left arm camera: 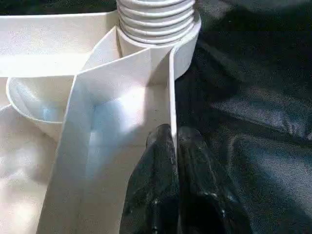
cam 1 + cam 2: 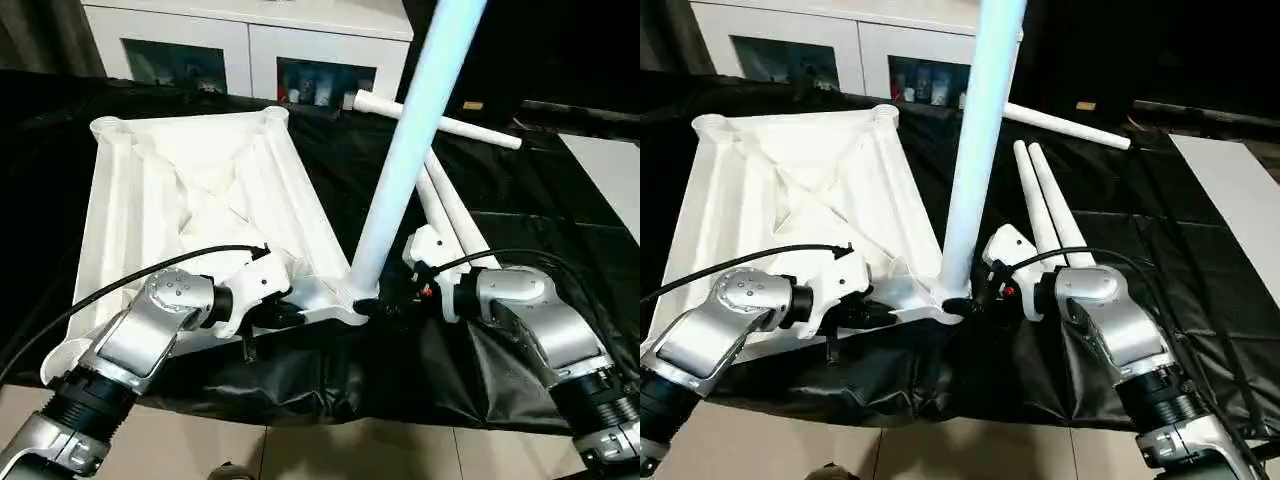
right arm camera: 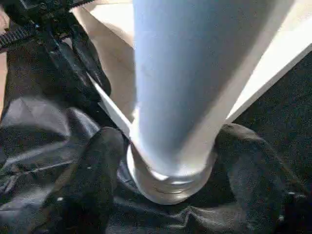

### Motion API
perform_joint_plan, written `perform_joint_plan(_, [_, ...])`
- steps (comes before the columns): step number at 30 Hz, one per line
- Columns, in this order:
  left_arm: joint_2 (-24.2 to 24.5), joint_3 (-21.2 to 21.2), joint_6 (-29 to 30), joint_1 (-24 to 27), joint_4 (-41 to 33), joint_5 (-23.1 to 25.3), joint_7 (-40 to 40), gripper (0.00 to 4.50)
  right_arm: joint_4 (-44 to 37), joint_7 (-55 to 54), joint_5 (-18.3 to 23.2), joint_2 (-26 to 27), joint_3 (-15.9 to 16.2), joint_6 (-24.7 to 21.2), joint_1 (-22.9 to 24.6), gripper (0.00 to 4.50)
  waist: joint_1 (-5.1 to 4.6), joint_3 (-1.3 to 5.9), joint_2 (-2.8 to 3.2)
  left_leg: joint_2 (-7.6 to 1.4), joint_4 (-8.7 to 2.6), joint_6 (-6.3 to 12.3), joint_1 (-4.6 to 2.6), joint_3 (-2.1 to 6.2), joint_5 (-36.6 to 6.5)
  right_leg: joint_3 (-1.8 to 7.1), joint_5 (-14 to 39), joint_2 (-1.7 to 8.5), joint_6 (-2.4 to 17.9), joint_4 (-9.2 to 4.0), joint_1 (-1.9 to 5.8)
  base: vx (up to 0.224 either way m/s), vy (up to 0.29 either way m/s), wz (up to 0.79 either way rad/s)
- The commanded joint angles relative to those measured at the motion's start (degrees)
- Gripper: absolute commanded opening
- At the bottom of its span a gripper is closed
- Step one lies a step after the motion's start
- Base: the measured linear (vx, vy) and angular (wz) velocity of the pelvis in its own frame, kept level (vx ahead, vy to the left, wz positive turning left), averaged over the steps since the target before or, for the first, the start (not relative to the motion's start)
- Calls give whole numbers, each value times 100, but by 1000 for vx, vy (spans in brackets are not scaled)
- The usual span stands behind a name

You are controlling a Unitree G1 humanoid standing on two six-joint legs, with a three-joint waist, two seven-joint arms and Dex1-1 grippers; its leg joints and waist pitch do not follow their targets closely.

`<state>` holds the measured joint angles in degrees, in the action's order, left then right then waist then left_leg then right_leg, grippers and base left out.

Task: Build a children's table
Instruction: Rotate leg to tighten

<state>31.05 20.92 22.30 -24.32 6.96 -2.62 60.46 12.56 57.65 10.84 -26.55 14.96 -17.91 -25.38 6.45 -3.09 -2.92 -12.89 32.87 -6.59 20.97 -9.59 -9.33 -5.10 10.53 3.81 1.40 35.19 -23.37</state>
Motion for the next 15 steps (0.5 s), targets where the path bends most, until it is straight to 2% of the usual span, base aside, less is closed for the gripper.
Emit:
perform_joint_plan(1, [-2,13,-132,-23,-251,-14,38,0,111,44,-80,20,93,12,-11,290,-11,390,38,-48,-320,192,-44,-43,-883,319,558,365,1019,-336,364,0,0,0])
perform_joint_plan(4, [-3,24,-142,-23,-240,1,36,0,229,54,-112,55,113,95,-15,271,-11,385,40,-50,-319,172,-51,-42,-975,318,705,367,994,-349,356,0,0,0])
perform_joint_plan(5, [-4,28,-144,-24,-238,6,39,0,271,58,-128,69,117,126,-17,249,-15,387,40,-49,-319,161,-54,-40,-1002,317,763,370,986,-351,354,0,0,0])
perform_joint_plan(15, [6,65,-157,5,-256,41,43,0,409,82,-241,102,199,293,42,203,-25,367,41,-48,-336,106,-79,-27,-1259,314,1194,373,881,-399,350,0,0,0])
